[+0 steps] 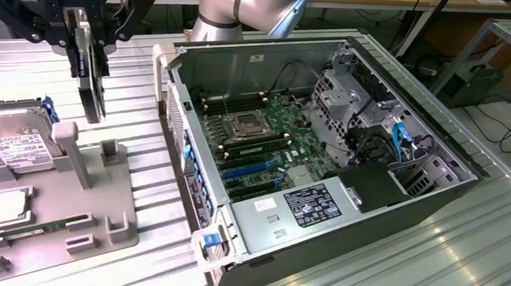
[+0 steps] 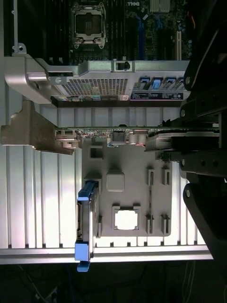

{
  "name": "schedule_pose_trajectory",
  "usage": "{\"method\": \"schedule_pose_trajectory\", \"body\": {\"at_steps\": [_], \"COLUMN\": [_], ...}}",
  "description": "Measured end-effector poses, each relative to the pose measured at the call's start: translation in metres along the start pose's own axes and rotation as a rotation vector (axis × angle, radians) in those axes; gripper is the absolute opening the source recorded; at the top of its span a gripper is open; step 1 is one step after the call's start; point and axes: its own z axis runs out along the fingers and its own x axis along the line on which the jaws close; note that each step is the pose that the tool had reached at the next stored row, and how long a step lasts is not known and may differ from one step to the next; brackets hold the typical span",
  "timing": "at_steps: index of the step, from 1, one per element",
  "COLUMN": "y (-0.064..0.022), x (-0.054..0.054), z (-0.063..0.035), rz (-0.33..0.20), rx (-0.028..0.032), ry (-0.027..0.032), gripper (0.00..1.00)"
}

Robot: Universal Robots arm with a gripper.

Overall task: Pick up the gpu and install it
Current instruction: 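Pick up the gpu and move the gpu toward the slot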

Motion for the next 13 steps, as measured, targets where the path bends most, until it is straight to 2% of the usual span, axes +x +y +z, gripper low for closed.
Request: {"method": "schedule_pose_trajectory", "body": {"at_steps": [13], "y": [0.0001], "x": [-0.014], "z": [0.0005], "rz": [0.000], "rx": [0.0000], "ry": [0.0000], "gripper": [0.28]}}
